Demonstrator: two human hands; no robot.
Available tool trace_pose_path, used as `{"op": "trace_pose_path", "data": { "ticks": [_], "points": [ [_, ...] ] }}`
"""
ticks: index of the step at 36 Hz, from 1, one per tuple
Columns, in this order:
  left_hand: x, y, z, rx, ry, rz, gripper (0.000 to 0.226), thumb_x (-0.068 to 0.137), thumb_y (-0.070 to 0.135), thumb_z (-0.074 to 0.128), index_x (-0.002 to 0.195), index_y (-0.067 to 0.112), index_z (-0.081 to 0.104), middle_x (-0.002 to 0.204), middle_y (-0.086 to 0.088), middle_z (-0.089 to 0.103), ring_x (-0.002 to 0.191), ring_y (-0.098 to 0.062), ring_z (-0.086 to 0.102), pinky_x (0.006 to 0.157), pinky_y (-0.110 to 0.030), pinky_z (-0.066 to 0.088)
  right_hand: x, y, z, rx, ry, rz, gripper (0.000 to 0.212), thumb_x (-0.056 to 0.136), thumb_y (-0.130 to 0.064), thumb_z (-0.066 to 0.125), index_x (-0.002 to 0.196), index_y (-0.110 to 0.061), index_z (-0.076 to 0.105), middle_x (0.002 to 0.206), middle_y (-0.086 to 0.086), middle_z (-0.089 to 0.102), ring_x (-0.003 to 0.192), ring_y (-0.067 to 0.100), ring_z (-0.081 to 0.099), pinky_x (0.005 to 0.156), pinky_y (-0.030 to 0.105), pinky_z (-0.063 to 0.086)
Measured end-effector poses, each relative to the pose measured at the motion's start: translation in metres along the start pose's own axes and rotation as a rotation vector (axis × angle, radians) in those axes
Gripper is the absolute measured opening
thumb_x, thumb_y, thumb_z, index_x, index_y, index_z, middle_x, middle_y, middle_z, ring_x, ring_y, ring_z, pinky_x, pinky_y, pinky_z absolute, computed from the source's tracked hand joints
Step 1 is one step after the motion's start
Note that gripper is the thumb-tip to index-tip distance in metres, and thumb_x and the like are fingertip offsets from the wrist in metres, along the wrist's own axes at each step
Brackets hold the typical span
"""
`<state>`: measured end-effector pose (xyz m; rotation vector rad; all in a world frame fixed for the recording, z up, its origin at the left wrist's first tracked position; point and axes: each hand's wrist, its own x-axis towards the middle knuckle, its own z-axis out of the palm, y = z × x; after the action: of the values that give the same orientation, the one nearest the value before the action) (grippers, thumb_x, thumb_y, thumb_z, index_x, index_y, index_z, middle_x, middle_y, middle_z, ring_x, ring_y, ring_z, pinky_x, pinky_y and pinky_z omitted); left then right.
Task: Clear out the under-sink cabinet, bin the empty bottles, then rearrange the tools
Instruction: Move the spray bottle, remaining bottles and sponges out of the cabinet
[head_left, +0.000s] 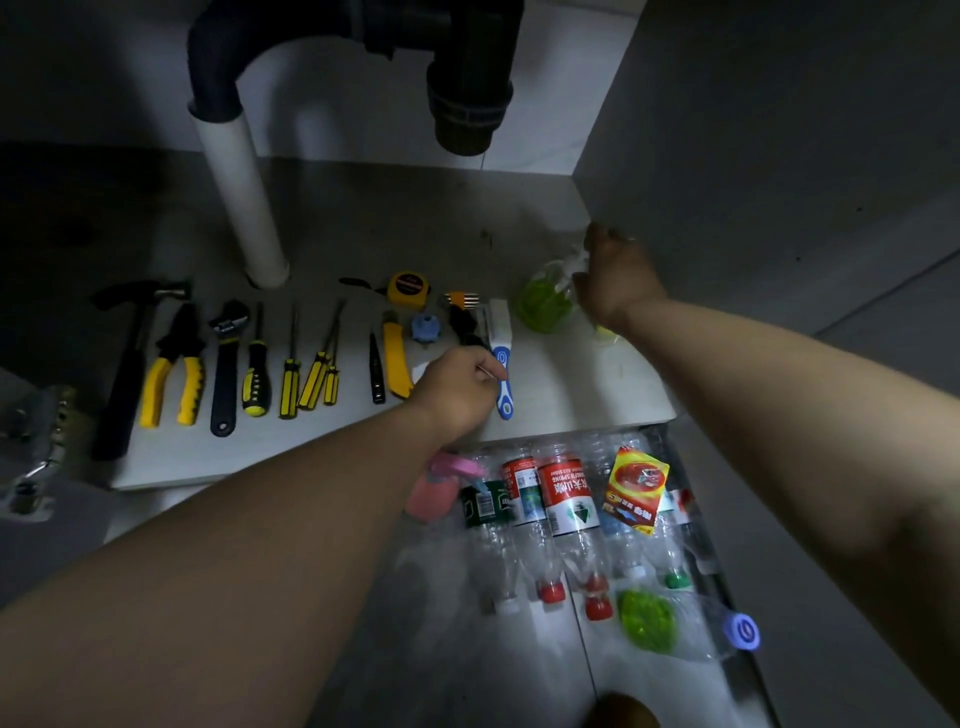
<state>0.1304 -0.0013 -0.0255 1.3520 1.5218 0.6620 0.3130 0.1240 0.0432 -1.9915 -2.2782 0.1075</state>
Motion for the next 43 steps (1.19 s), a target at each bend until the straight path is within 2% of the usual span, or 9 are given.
{"op": "trace_pose_path", "data": {
  "ticks": [8,12,15,19,30,35,38,40,43],
  "points": [
    [0.009,0.002,0.005,0.018,-0.006,0.004,0.02,0.098,0.011,0.054,0.101,0.021,0.07,0.112,-0.006,0.068,0.103,-0.022,0.064,0.083,-0.025,0.046,-0.004,-0.008,-0.008,-0.092,-0.044,-0.064,0.047,0.087,-0.004,0.065,0.129,-0.009,0.043,0.127,0.02,0.057,0.112,0.044,0.058,0.089,0.045,0.053],
    [0.009,0.014,0.011,0.055,-0.079,0.044,0.019,0.097,0.01,0.052,0.094,0.022,0.066,0.103,-0.008,0.069,0.096,-0.023,0.065,0.086,-0.031,0.053,-0.016,0.0,-0.019,-0.034,-0.034,-0.02,0.031,0.086,-0.005,0.062,0.117,-0.009,0.061,0.125,0.021,0.059,0.11,0.04,0.062,0.092,0.039,0.054],
    [0.003,0.029,0.011,0.123,-0.126,0.086,0.017,0.096,0.011,0.054,0.093,0.023,0.066,0.093,-0.002,0.067,0.09,-0.019,0.063,0.079,-0.025,0.049,-0.036,0.01,-0.042,0.047,0.0,-0.038,0.024,0.081,-0.013,0.062,0.104,-0.013,0.07,0.114,0.017,0.068,0.106,0.036,0.065,0.082,0.025,0.045],
    [-0.014,0.056,0.014,0.268,-0.204,0.192,0.014,0.096,0.011,0.057,0.097,0.021,0.067,0.091,-0.001,0.065,0.083,-0.015,0.06,0.066,-0.017,0.045,-0.087,0.022,-0.086,0.101,-0.096,-0.029,0.013,0.079,-0.019,0.064,0.09,-0.019,0.071,0.089,0.003,0.07,0.088,0.025,0.065,0.072,0.025,0.045],
    [-0.111,0.115,0.021,0.658,-0.475,0.416,0.021,0.098,0.023,0.062,0.117,0.019,0.069,0.109,0.002,0.068,0.097,-0.014,0.062,0.081,-0.021,0.045,-0.247,0.059,-0.143,0.243,-0.338,0.048,0.012,0.078,-0.009,0.07,0.087,-0.018,0.072,0.077,-0.003,0.072,0.07,0.008,0.063,0.061,0.014,0.042],
    [-0.145,0.112,0.027,0.635,-0.511,0.372,0.019,0.097,0.017,0.064,0.115,0.015,0.07,0.108,-0.003,0.073,0.1,-0.02,0.068,0.092,-0.037,0.055,-0.29,0.074,-0.114,0.305,-0.552,0.082,0.013,0.08,-0.002,0.067,0.089,-0.01,0.072,0.081,0.013,0.076,0.065,0.018,0.069,0.067,0.028,0.056],
    [-0.155,0.101,0.031,0.671,-0.483,0.352,0.021,0.097,0.018,0.064,0.117,0.016,0.069,0.105,0.0,0.072,0.098,-0.017,0.067,0.086,-0.028,0.053,-0.31,0.082,-0.083,0.344,-0.639,0.1,0.014,0.081,0.001,0.065,0.084,-0.013,0.069,0.084,0.019,0.075,0.06,0.017,0.065,0.059,0.025,0.054],
    [-0.158,0.092,0.034,0.709,-0.482,0.341,0.02,0.097,0.02,0.064,0.116,0.017,0.069,0.104,0.002,0.07,0.096,-0.016,0.066,0.08,-0.023,0.048,-0.323,0.084,-0.06,0.349,-0.691,0.107,0.014,0.083,0.001,0.064,0.087,-0.011,0.068,0.085,0.018,0.075,0.06,0.019,0.064,0.056,0.024,0.053],
    [-0.157,0.084,0.045,0.752,-0.512,0.324,0.018,0.097,0.019,0.061,0.114,0.018,0.069,0.108,0.0,0.068,0.1,-0.018,0.064,0.082,-0.023,0.046,-0.34,0.086,-0.025,0.254,-0.685,0.083,0.016,0.082,-0.008,0.067,0.092,-0.019,0.072,0.091,0.003,0.073,0.077,0.016,0.065,0.073,0.027,0.056]
  ]
}}
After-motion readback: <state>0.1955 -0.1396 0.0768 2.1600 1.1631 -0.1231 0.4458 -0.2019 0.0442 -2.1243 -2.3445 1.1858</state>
